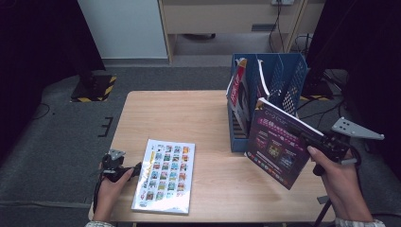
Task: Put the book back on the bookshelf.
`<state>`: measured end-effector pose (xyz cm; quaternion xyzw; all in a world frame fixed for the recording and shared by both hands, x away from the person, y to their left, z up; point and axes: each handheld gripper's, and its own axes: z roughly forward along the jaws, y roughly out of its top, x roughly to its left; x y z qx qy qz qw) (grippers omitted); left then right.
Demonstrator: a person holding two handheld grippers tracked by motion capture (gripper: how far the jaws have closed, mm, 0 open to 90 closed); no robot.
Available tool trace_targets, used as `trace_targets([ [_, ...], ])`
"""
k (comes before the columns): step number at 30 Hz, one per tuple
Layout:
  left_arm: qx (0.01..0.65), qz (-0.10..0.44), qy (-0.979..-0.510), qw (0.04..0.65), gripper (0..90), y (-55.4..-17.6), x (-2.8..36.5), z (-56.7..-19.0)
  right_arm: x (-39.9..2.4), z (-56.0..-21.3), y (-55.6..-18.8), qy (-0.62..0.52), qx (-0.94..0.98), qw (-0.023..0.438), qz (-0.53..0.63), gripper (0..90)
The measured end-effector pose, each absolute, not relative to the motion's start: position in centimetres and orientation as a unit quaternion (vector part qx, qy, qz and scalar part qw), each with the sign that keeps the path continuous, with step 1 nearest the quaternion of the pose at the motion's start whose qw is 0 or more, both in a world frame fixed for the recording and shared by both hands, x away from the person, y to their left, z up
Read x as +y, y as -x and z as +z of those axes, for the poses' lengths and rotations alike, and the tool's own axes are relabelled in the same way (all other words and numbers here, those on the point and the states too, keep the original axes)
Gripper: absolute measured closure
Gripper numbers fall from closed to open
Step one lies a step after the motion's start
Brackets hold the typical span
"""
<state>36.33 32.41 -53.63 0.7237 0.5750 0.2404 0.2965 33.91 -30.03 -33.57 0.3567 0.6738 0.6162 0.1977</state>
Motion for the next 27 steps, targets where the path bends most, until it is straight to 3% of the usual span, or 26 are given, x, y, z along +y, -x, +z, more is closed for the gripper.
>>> trace_targets([
  [10, 0.575, 0.241, -0.723, 0.296, 3.2, -36.3, 32.4, -53.6, -29.9, -30.1, -34.2, -0.348, 0.668, 0.199, 0.627, 83.9],
  [27, 0.575, 0.241, -0.723, 0.296, 3.1, -36.3, 32.4, -53.6, -30.3, -28.3, -35.5, -0.365, 0.656, 0.228, 0.619, 83.8],
])
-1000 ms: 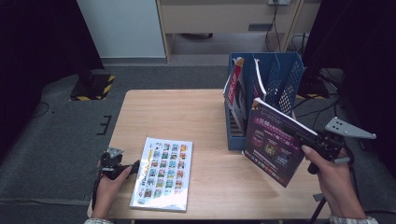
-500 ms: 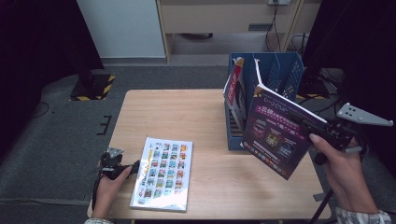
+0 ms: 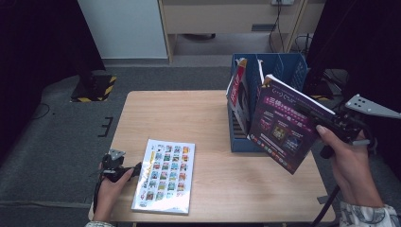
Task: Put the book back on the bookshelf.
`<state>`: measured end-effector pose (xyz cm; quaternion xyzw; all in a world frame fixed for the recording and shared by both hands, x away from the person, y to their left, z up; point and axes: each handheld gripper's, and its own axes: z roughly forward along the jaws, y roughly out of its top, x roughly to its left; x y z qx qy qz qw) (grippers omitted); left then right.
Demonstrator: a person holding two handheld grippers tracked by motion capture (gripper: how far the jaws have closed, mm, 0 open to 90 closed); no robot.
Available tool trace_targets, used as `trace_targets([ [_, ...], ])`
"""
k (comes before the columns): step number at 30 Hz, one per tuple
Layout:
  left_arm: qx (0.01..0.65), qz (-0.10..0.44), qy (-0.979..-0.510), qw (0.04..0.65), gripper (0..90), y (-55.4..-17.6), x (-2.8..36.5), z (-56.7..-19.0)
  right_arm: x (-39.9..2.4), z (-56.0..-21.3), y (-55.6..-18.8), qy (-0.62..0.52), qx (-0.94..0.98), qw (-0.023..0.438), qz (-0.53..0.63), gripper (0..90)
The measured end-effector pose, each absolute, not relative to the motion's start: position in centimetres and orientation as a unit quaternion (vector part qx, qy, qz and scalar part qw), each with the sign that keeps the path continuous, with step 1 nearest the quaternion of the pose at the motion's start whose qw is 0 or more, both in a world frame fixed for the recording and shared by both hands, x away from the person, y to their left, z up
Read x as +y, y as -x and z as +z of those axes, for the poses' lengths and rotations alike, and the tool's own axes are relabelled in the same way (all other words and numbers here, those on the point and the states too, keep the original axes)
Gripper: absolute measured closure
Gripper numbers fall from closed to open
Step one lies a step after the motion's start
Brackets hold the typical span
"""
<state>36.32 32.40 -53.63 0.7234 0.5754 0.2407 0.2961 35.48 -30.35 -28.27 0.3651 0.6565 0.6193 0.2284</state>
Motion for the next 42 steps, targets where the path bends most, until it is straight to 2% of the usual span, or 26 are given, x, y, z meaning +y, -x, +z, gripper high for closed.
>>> trace_targets([
  [22, 0.576, 0.241, -0.723, 0.295, 2.9, -36.3, 32.4, -53.6, -32.9, -27.7, -35.3, -0.395, 0.653, 0.267, 0.589, 83.8],
  [42, 0.578, 0.242, -0.722, 0.295, 2.9, -36.3, 32.3, -53.6, -31.3, -27.0, -39.6, -0.434, 0.638, 0.315, 0.553, 83.8],
])
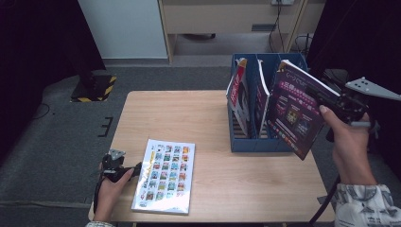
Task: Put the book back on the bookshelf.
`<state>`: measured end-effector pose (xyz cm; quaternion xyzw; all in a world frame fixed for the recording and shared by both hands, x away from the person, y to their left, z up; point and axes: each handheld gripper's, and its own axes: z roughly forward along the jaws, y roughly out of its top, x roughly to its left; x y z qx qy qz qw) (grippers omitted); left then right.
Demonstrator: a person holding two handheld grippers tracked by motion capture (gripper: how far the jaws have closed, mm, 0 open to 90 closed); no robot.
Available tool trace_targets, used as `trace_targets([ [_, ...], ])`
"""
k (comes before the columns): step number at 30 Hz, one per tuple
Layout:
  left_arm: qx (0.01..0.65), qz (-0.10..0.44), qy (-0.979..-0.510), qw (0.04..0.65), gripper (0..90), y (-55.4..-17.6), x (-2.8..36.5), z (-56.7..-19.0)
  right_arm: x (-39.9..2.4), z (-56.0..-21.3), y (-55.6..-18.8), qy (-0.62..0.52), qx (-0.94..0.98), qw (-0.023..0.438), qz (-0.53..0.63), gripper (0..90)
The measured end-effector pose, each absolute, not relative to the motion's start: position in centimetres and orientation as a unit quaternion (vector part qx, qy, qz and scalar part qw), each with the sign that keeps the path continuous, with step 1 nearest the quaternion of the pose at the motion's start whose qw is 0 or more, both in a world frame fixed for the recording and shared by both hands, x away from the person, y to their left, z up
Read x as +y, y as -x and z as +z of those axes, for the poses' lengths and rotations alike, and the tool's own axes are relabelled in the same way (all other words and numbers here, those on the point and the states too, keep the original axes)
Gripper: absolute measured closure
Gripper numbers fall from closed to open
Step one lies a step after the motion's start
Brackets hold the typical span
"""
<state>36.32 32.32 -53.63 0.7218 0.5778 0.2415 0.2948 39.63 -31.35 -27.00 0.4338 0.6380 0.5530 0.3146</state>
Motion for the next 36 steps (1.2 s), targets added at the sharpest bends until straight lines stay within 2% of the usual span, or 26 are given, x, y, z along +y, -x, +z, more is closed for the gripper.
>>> trace_targets([
  [14, 0.578, 0.241, -0.722, 0.295, 2.8, -36.3, 32.3, -53.6, -28.9, -27.5, -43.3, -0.452, 0.633, 0.329, 0.536, 83.9],
  [36, 0.579, 0.242, -0.721, 0.294, 2.6, -36.3, 32.3, -53.6, -27.6, -28.8, -46.4, -0.478, 0.609, 0.335, 0.537, 83.8],
])
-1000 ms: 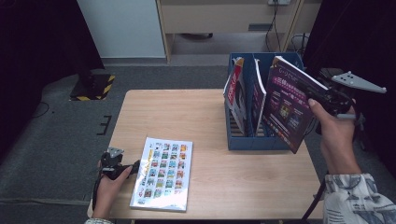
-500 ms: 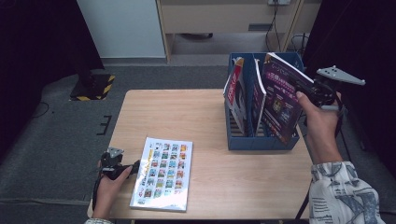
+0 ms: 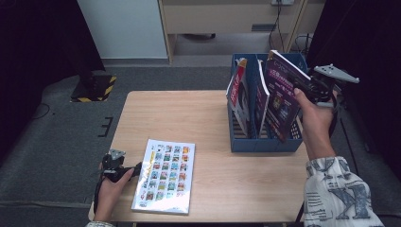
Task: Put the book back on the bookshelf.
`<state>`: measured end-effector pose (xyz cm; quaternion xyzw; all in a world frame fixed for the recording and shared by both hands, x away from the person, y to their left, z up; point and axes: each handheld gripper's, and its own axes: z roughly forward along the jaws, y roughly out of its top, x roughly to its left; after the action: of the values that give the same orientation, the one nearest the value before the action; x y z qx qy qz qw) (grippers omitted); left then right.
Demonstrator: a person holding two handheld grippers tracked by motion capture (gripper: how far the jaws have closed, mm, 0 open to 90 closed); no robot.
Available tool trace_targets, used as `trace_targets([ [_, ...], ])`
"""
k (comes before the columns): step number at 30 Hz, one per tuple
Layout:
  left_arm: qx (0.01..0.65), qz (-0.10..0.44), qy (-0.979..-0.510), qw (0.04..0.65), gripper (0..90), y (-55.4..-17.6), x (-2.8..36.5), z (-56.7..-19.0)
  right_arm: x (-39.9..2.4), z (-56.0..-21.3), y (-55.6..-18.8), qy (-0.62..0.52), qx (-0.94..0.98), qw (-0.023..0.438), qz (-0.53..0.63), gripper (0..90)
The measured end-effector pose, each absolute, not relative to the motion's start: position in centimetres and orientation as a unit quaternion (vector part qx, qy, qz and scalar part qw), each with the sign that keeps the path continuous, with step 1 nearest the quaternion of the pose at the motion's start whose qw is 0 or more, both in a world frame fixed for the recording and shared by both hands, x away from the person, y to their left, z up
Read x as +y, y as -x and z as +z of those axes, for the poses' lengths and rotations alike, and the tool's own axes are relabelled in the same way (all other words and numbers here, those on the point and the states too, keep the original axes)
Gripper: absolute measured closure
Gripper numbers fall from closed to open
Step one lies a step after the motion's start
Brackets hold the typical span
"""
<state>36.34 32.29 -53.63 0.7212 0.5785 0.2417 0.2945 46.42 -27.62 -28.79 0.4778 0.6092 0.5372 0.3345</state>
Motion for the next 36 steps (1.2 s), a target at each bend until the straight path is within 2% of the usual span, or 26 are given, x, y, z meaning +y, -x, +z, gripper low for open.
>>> trace_targets([
  [36, 0.579, 0.242, -0.721, 0.294, 2.2, -36.4, 32.3, -53.6, -26.8, -29.8, -49.1, -0.493, 0.585, 0.338, 0.549, 83.8],
])
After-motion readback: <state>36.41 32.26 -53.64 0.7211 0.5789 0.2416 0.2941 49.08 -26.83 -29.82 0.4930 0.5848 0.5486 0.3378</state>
